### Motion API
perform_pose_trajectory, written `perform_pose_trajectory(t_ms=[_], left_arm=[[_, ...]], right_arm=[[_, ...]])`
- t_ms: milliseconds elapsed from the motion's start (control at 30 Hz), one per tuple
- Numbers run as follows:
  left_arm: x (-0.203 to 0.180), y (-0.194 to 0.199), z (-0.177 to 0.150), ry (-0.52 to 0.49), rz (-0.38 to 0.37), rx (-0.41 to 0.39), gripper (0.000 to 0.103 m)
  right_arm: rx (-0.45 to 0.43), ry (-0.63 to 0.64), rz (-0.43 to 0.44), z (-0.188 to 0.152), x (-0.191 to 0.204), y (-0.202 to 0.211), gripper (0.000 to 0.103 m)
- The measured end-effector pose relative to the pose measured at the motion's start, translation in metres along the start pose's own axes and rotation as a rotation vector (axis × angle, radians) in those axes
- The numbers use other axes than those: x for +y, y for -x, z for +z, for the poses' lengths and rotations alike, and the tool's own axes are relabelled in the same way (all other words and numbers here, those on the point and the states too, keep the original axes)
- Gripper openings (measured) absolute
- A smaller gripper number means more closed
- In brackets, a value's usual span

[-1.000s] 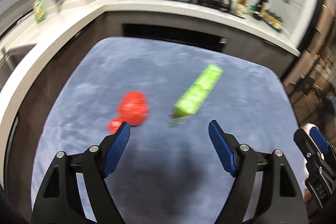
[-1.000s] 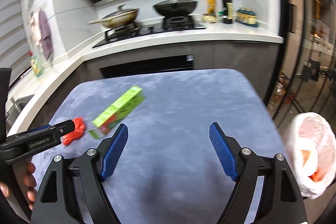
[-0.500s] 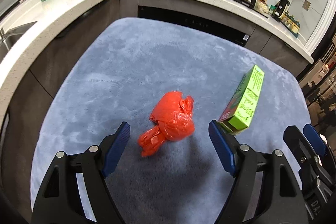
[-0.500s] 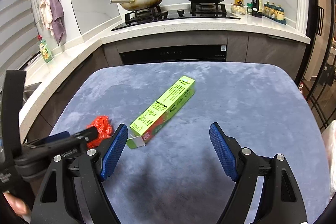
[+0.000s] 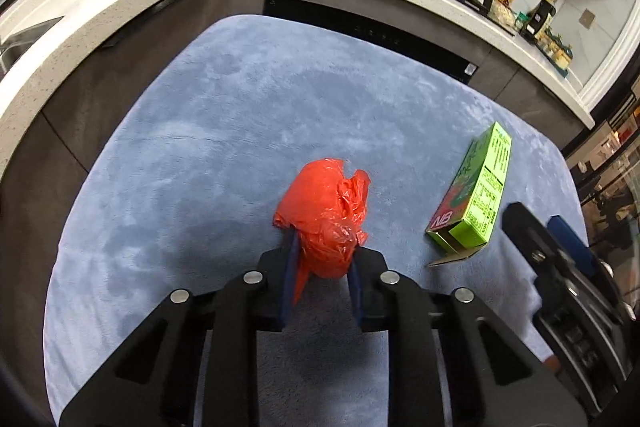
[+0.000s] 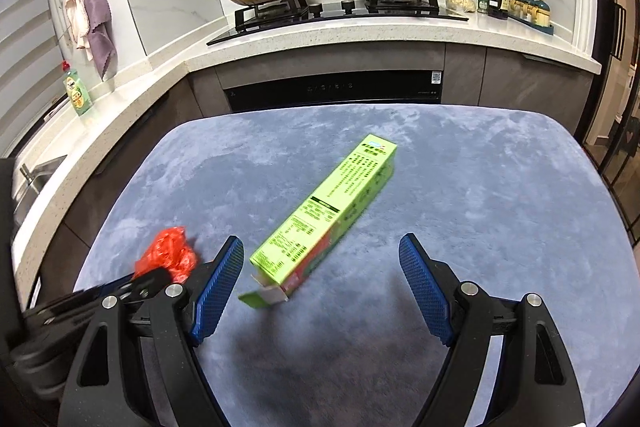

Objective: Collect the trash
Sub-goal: 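Grasp the small red bag with the left tool while the right grasps the green box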

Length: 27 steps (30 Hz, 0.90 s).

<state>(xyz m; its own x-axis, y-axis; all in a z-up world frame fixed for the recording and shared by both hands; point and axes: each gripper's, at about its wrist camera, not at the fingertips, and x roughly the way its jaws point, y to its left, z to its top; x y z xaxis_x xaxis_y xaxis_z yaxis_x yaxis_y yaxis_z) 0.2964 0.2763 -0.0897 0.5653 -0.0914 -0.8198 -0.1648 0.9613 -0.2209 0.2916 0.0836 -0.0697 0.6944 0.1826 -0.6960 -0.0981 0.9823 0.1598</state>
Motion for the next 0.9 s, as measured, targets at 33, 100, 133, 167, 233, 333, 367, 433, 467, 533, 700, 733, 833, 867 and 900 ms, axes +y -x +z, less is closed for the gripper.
perform_pose_trajectory(t_ms=[33, 100, 133, 167, 233, 333, 367, 433, 467, 533, 700, 733, 833, 867, 900], left_arm=[[0.002, 0.001, 0.000, 0.005, 0.001, -0.002, 0.021], [0.006, 0.004, 0.001, 0.019, 0.008, -0.006, 0.021], [0.009, 0.005, 0.001, 0.031, 0.007, -0.006, 0.021], [0.013, 0.005, 0.002, 0.041, 0.009, -0.005, 0.021], [0.019, 0.006, 0.002, 0.055, 0.015, -0.006, 0.021], [0.024, 0.007, 0.002, 0.054, 0.028, -0.008, 0.021], [0.025, 0.007, 0.002, 0.056, 0.030, -0.007, 0.021], [0.026, 0.007, 0.001, 0.059, 0.029, -0.004, 0.021], [0.026, 0.007, 0.001, 0.060, 0.030, -0.003, 0.021], [0.025, 0.006, 0.000, 0.059, 0.028, -0.001, 0.021], [0.017, 0.009, -0.003, 0.045, 0.026, -0.005, 0.021], [0.014, 0.011, -0.005, 0.039, 0.026, -0.007, 0.021], [0.004, 0.013, -0.008, 0.021, 0.023, -0.010, 0.021], [0.000, 0.014, -0.010, 0.015, 0.021, -0.010, 0.021], [-0.003, 0.015, -0.011, 0.009, 0.019, -0.010, 0.021]], right_arm=[[0.001, -0.002, -0.002, 0.001, 0.002, -0.003, 0.077], [0.004, -0.008, -0.002, 0.001, 0.006, -0.010, 0.077], [0.007, -0.015, 0.000, 0.001, 0.007, -0.014, 0.077], [0.010, -0.018, -0.001, 0.001, 0.008, -0.017, 0.077], [0.021, -0.026, -0.014, 0.000, 0.010, -0.025, 0.077], [0.039, -0.029, -0.031, -0.003, 0.012, -0.035, 0.077], [0.045, -0.029, -0.038, -0.004, 0.012, -0.038, 0.077], [0.049, -0.026, -0.051, -0.006, 0.012, -0.041, 0.077], [0.052, -0.025, -0.055, -0.007, 0.011, -0.043, 0.077], [0.061, -0.028, -0.057, -0.008, 0.009, -0.046, 0.075], [0.084, -0.033, -0.042, -0.013, 0.000, -0.048, 0.050], [0.090, -0.032, -0.039, -0.014, -0.002, -0.048, 0.042], [0.096, -0.038, -0.043, -0.019, -0.010, -0.043, 0.027], [0.095, -0.045, -0.043, -0.021, -0.016, -0.040, 0.026], [0.092, -0.053, -0.049, -0.023, -0.020, -0.037, 0.026]])
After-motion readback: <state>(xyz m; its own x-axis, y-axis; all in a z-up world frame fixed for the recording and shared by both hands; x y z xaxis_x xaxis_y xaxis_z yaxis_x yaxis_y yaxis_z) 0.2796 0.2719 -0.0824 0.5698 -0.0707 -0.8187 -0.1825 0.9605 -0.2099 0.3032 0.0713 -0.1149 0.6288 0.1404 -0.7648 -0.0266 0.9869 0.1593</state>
